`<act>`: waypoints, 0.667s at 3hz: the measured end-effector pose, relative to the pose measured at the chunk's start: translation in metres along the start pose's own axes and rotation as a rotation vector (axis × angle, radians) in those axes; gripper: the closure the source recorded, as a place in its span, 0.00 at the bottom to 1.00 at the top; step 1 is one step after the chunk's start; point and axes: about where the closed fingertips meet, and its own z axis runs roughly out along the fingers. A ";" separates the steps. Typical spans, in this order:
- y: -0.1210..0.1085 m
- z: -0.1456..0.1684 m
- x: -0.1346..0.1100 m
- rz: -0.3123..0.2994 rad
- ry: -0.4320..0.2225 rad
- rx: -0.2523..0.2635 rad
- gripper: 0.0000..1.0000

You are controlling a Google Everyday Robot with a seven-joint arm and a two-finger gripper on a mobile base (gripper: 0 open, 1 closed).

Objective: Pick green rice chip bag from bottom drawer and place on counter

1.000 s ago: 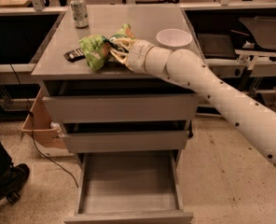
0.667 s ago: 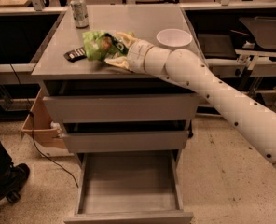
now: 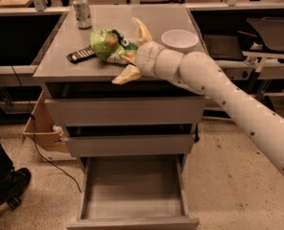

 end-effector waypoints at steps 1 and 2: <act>-0.019 -0.050 -0.010 0.048 -0.043 0.051 0.00; -0.044 -0.122 -0.022 0.083 -0.121 0.103 0.00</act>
Offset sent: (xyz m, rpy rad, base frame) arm -0.1256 -0.1962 0.0988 0.2860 -0.0662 0.0693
